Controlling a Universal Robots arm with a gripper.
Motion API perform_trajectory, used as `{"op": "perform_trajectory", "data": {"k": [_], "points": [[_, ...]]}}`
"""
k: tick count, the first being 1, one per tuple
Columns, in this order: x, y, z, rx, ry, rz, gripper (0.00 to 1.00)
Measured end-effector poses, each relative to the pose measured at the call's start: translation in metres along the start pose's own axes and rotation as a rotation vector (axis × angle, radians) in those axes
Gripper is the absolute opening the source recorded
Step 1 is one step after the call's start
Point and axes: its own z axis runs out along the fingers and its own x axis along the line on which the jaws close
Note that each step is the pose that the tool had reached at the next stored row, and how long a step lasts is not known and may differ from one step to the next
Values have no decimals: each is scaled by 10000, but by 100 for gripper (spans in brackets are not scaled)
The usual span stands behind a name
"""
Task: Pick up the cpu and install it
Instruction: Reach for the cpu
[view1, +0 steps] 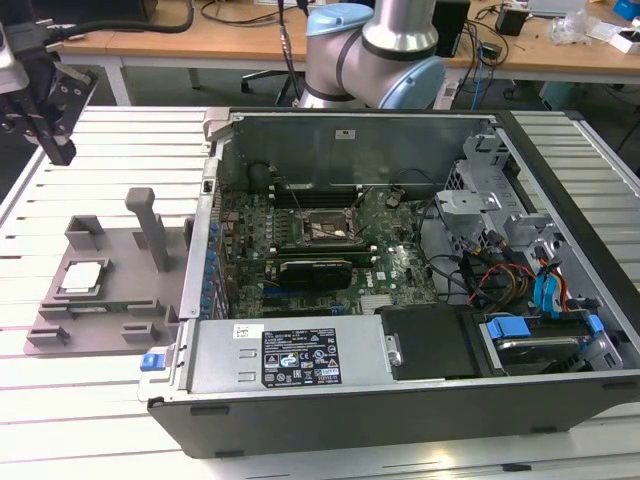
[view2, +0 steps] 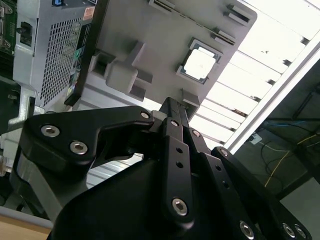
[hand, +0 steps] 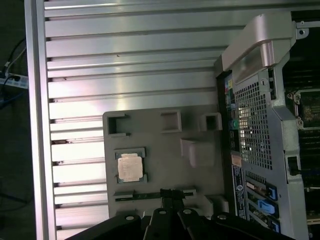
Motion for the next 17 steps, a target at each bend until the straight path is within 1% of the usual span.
{"op": "perform_trajectory", "data": {"k": [1,2,5,10,11,17], "points": [[14,-1,0,0,0,0,11],[50,-4,-1,0,0,0,11],[121,-9,-2,0,-1,0,11],[190,-14,-4,0,0,1,11],[218,-16,-5,1,0,1,11],[316,-24,-6,0,-1,0,11]]}}
